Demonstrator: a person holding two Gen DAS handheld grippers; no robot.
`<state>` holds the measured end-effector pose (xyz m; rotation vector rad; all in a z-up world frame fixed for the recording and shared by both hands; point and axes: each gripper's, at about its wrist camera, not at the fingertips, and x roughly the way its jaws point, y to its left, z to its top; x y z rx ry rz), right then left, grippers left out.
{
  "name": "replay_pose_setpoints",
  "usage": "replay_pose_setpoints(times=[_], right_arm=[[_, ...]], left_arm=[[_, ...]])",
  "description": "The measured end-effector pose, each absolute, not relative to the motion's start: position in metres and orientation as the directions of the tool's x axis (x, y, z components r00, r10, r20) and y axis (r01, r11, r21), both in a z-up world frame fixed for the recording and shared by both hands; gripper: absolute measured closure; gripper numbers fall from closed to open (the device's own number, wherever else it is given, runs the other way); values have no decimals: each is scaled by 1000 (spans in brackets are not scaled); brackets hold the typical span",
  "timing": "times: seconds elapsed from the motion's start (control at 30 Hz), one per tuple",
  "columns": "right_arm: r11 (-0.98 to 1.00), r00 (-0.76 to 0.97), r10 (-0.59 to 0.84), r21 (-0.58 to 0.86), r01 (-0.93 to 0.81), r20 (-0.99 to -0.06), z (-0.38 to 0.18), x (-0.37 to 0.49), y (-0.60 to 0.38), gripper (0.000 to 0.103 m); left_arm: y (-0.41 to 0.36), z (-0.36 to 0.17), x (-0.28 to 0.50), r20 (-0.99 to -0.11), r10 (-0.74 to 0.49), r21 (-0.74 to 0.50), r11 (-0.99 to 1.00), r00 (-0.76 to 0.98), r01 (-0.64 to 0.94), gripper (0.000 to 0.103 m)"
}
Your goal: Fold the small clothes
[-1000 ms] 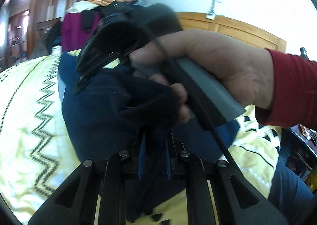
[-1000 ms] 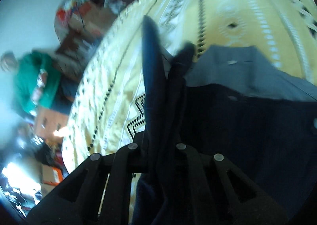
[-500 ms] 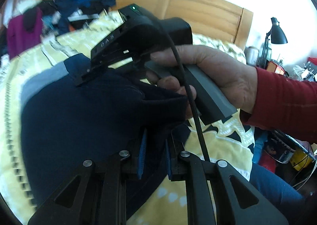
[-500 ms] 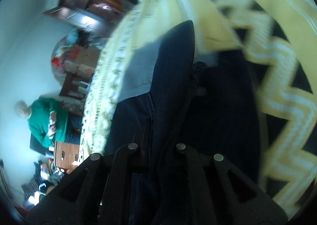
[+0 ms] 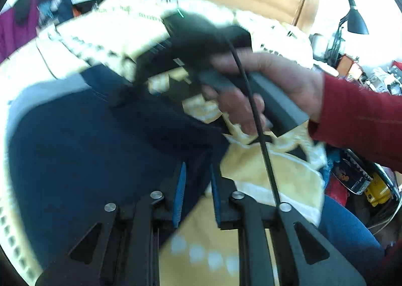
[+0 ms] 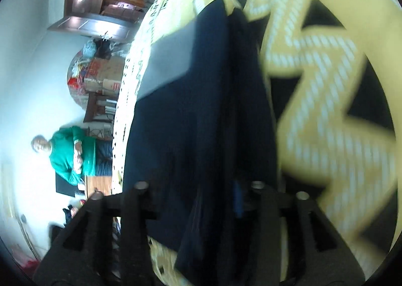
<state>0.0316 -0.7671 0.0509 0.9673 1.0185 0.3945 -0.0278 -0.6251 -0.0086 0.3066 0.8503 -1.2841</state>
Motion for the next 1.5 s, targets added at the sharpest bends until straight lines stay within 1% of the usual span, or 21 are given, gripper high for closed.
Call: replay_pose_setpoints(times=[0.07,0.1,0.2,0.33,0.4,0.43,0.47,0.63,0.7,0.77,0.8,0.87,0.9,0.97,1.03,1.13,1.17,1.23,1.37,1.43,1.5], right_arm=[[552,499,680,823,133,-537,56,13,-757,47],[557,498,678,820,130,-540,57,7,-755,47],[578,484,677,807,117,-555,60,-5,-743,44],[597,467,668,792,127,-579,53,-6,-737,43],[632,458,644,763,133,-613,45,-12,-741,58],[674,459,602,724,147,-654,46,-13,-741,84],[683,467,582,712,164,-666,46,-16,-747,97],[611,536,619,781,129,-573,60,-35,-768,100],[599,534,628,790,132,-566,56,-38,-768,100],[610,525,618,778,150,-586,48,-37,-768,101],[612,527,610,774,161,-592,44,-37,-770,101],[590,541,608,786,183,-582,39,-40,-779,101],[586,545,609,790,180,-576,39,-41,-782,101],[599,544,607,784,166,-579,42,-42,-783,101],[597,532,607,781,186,-591,35,-42,-784,101],[549,510,640,806,219,-575,19,-41,-779,101],[547,512,641,808,217,-572,19,-43,-779,101],[591,509,620,782,199,-598,28,-45,-776,99],[686,500,557,707,172,-663,45,-39,-763,98],[692,491,552,699,181,-674,42,-35,-761,98],[678,492,556,708,198,-670,39,-32,-761,99]], left_arm=[[-591,11,-37,-681,-726,-226,339,101,913,65],[-572,18,-40,-671,-728,-216,373,140,902,59],[-523,28,-41,-664,-701,-183,490,260,852,49],[-488,11,-32,-700,-639,-194,600,319,776,48],[-485,0,-25,-709,-630,-200,610,316,767,48],[-488,-7,-22,-715,-626,-201,609,310,767,48],[-492,-13,-21,-724,-617,-193,610,308,769,48],[-510,-35,-7,-745,-546,-134,686,384,716,48],[-519,-42,-1,-746,-530,-126,708,404,695,40],[-530,-57,3,-773,-479,-68,714,416,697,39],[-533,-67,6,-796,-442,-40,721,414,692,48],[-530,-69,5,-803,-403,16,722,440,691,51],[-529,-60,-2,-788,-362,105,718,498,688,55],[-522,-40,-17,-755,-339,204,692,562,692,54],[-519,-38,-22,-759,-324,249,658,565,711,52],[-524,-80,-19,-857,-298,196,566,420,801,53],[-520,-80,-19,-853,-325,171,565,408,807,57],[-507,-67,-17,-853,-351,119,589,386,799,56],[-469,-13,-23,-756,-476,27,664,450,747,56],[-464,11,-16,-693,-521,-5,694,498,720,56],[-474,15,-5,-667,-560,-32,680,491,732,56]])
